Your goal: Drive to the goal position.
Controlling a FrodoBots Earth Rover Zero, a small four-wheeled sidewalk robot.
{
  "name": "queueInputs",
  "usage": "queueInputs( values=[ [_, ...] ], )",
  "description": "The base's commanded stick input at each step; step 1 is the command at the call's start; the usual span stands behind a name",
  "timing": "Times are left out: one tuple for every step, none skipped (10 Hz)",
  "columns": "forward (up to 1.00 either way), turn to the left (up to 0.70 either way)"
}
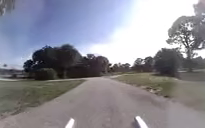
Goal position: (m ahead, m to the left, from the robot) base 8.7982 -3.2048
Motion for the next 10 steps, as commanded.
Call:
queueInputs(
  values=[
    [0.7, 0.0],
    [0.7, 0.0],
    [0.7, 0.0],
    [0.7, 0.0],
    [0.7, 0.0],
    [0.7, 0.0],
    [0.7, 0.0],
    [0.7, 0.0],
    [0.7, 0.0],
    [0.7, 0.0]
  ],
)
